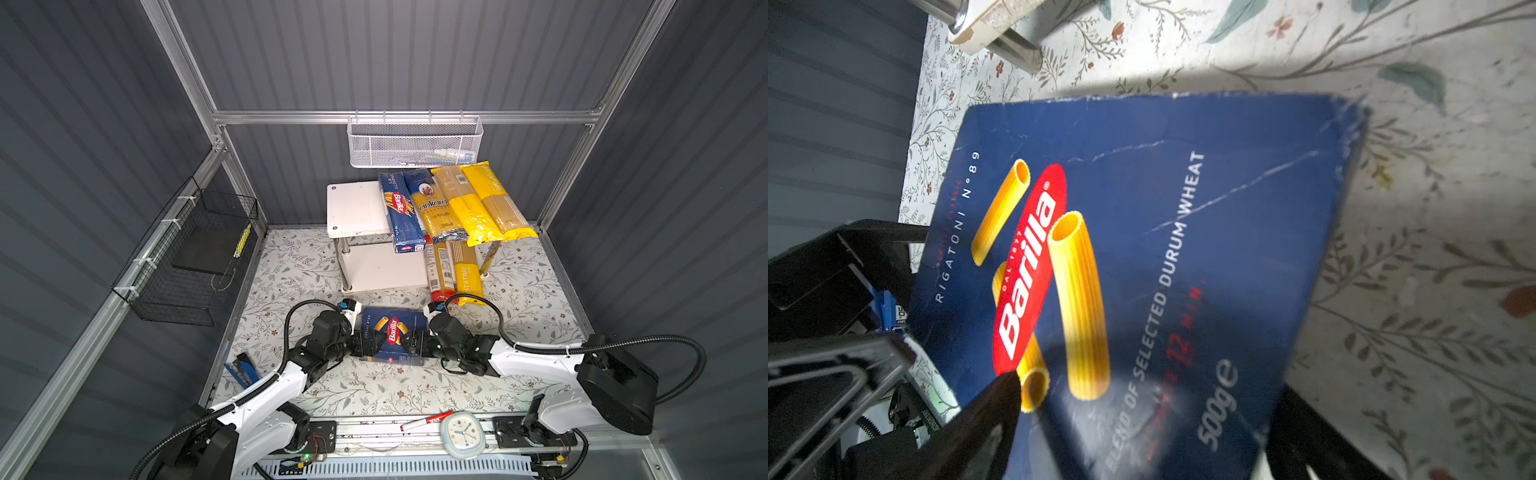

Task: Place and organize the pasta boxes and bags onto the shelf
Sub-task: 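Lift the Rigatoni box with both grippers and carry it toward the lower shelf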

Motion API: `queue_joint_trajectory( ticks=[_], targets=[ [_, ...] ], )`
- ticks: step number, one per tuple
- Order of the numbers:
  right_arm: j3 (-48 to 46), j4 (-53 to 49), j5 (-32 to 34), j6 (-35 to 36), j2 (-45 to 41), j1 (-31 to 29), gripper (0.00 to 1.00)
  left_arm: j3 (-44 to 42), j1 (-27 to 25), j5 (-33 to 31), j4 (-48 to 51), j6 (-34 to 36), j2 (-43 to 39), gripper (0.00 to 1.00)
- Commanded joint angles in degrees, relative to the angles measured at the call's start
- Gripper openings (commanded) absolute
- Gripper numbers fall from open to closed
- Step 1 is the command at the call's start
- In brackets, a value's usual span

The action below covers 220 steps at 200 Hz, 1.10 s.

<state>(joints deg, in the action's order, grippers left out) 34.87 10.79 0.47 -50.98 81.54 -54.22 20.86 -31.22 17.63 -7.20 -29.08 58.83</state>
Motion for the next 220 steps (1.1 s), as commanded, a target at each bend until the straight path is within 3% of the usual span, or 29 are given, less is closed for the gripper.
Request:
queue_joint_trajectory(
  ticks=[1, 131, 220],
  targets=[
    [4.3, 7.9, -1.4, 1.8, -3.3, -1.3, 0.85, 4.4, -2.0, 6.5, -4.0, -1.8, -2.6, 1.0],
    [8.2, 7.1, 3.5, 5.5, -7.2, -0.1, 0.87, 10.0, -2.2, 6.4, -4.5, -1.6, 0.0, 1.0],
    [12.9, 6.5, 2.6, 8.4, -5.3, 3.0, 0.87, 17.2, -2.2, 1.7, -4.2, 4.4, 5.1, 1.0]
  ],
)
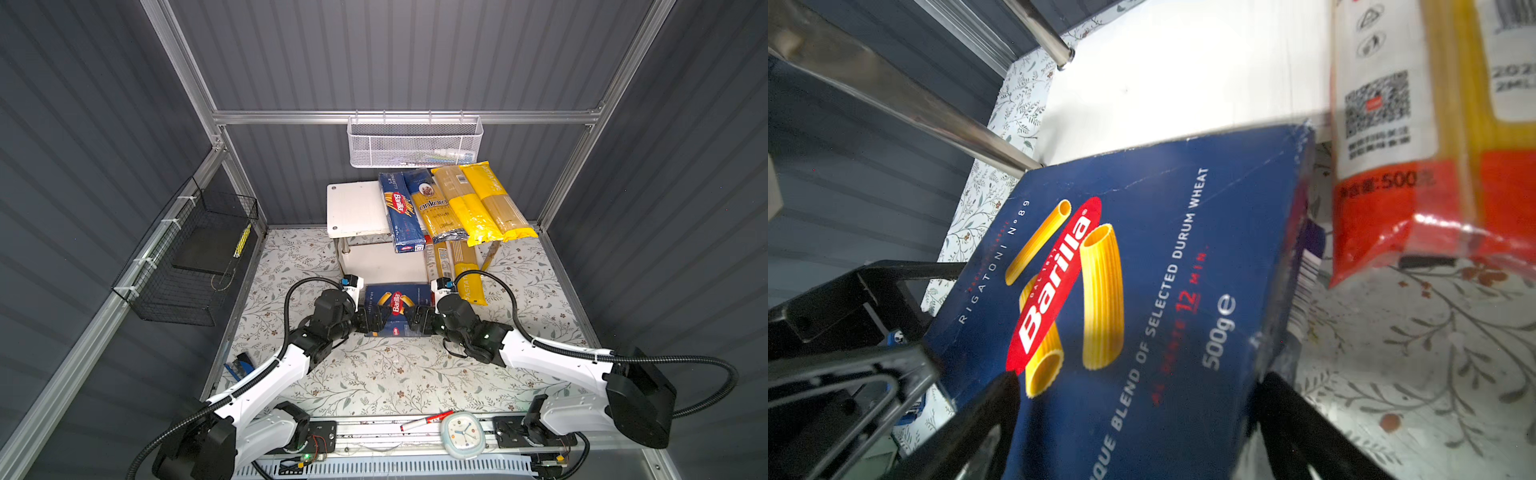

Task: Place and organize the pasta boxes and bags onto the shelf
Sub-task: 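Lift the Rigatoni box with both grippers and carry it toward the lower shelf, then push the Rigatoni box onto the lower shelf beside the standing bags with both grippers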

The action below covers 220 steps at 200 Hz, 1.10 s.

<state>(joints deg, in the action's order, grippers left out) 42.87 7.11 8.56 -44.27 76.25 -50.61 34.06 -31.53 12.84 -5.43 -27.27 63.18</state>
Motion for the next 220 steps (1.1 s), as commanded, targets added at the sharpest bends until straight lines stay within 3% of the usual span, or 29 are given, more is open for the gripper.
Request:
queue_joint_trajectory(
  ticks=[1, 149, 220],
  targets=[
    [5.0, 10.2, -5.5, 1.7, 0.0, -0.6, 0.87, 4.0, -1.9, 6.5, -6.1, 2.6, 0.8, 1.0],
    [11.1, 13.7, -13.2, 1.5, 8.3, 6.2, 0.87, 12.1, -1.8, -1.5, -9.3, 9.1, 11.7, 0.99],
    [15.4, 15.8, -16.2, 2.0, 10.5, 7.5, 0.87, 14.1, -1.8, 1.1, -14.6, 7.2, 15.5, 1.0]
  ],
)
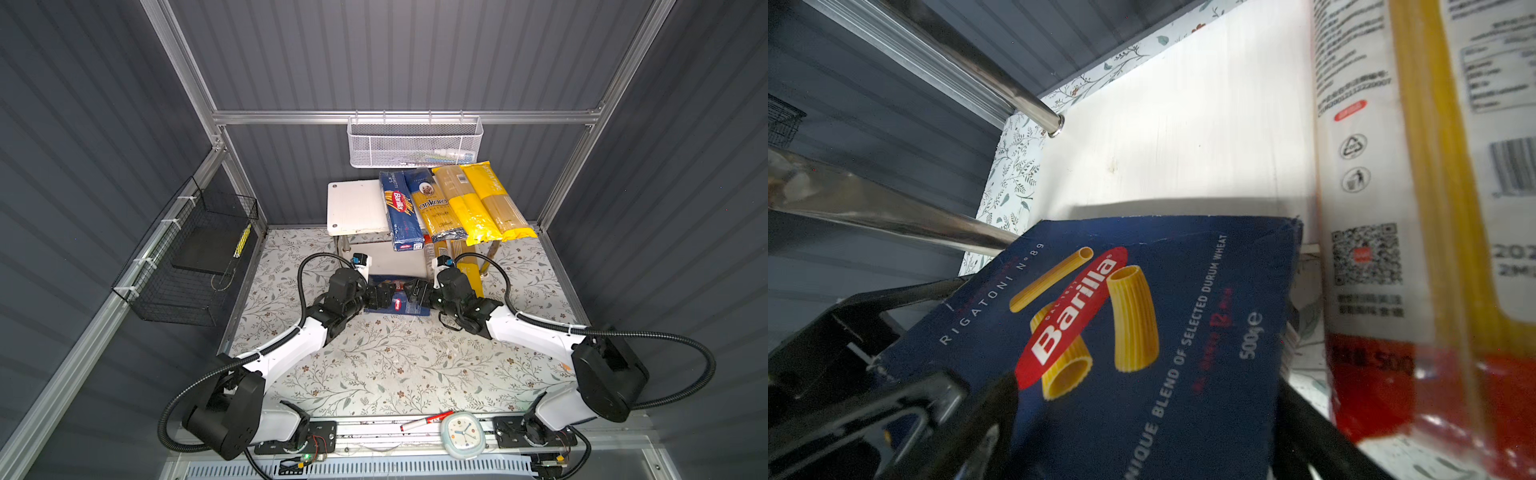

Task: Place and organize the pasta boxes and bags onto the shelf
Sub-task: 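Push the Rigatoni box onto the lower shelf beside the standing bags with both grippers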

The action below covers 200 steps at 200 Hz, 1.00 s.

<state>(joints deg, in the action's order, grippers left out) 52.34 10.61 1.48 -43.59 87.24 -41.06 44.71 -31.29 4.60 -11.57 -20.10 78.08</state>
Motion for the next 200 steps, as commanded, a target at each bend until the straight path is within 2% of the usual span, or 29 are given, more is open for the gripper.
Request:
queue_joint_trajectory(
  ticks=[1, 83, 147, 200],
  targets=[
    [6.0, 12.3, -9.1, 1.3, -0.5, -2.0, 0.87, 3.4, -2.0, 9.3, -8.5, 0.0, 0.5, 1.0],
    [7.3, 12.8, -9.2, 2.5, -3.1, -2.0, 0.86, 3.1, -2.1, 9.7, -10.0, -0.3, -4.4, 1.0],
    [12.4, 13.2, -9.7, 4.3, 1.6, -1.5, 0.86, 4.5, -2.1, 9.3, -13.3, 1.6, 1.4, 1.0],
    [12.8, 14.6, -10.3, 3.5, 4.0, 0.7, 0.87, 5.7, -2.0, 4.7, -14.1, 4.1, 5.4, 1.0]
  ],
)
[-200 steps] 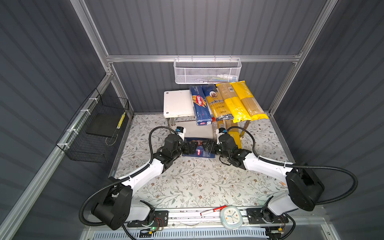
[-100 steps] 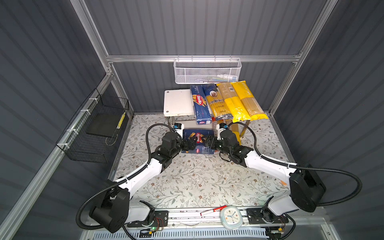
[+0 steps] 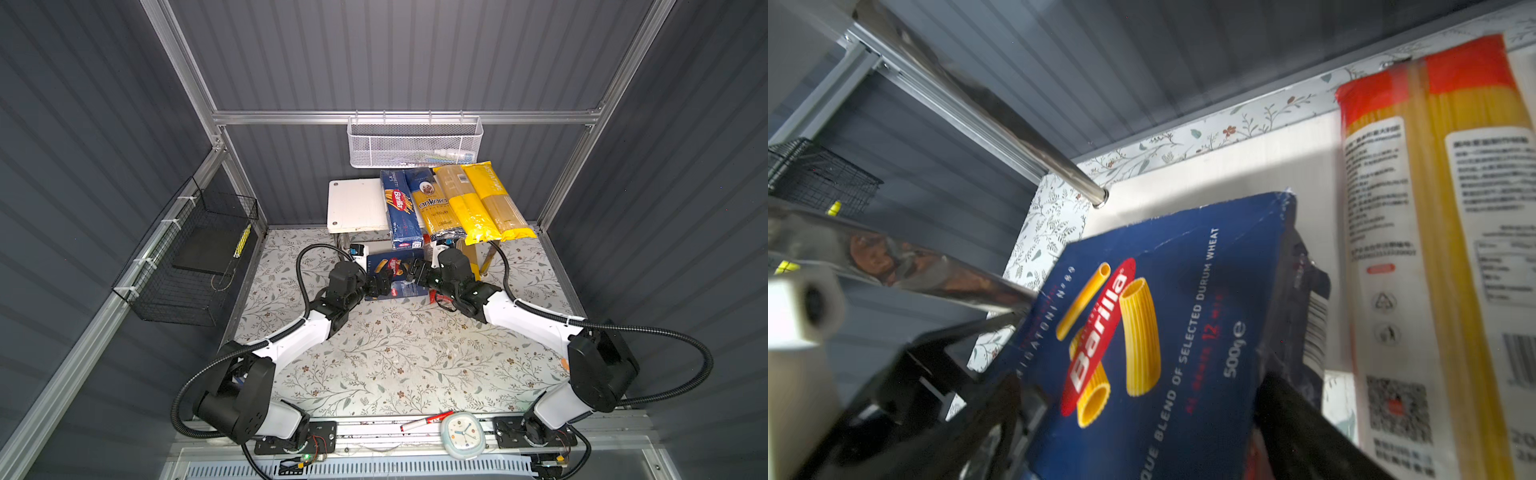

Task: Place and organize the pasta boxes and bags onto the shelf
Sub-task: 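Push the Rigatoni box onto the lower shelf beside the standing bags with both grippers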

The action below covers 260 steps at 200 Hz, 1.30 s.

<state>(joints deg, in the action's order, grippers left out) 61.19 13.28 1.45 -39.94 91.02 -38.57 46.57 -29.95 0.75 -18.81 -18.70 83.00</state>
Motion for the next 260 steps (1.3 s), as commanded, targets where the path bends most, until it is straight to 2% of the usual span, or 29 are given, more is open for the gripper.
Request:
queue_joint_trajectory(
  ticks=[1, 88, 167, 260],
  targets=[
    [3.9, 11.9, -10.2, -0.1, 0.2, -1.8, 0.87, 4.0, -3.4, 8.5, -6.8, 2.8, 0.5, 1.0],
    [2.9, 14.0, -10.7, -2.0, 4.1, 0.0, 0.87, 8.2, -3.4, 3.1, -8.1, 5.2, 6.8, 1.0],
    [-2.6, 13.3, -4.1, -6.6, 4.6, 2.2, 0.91, 13.1, -3.2, -10.8, 3.1, 5.0, 10.0, 1.0],
    [-3.9, 11.7, -3.2, -6.8, 4.6, 5.5, 0.92, 14.2, -0.7, -13.0, 6.5, 6.4, 10.5, 1.0]
  ],
)
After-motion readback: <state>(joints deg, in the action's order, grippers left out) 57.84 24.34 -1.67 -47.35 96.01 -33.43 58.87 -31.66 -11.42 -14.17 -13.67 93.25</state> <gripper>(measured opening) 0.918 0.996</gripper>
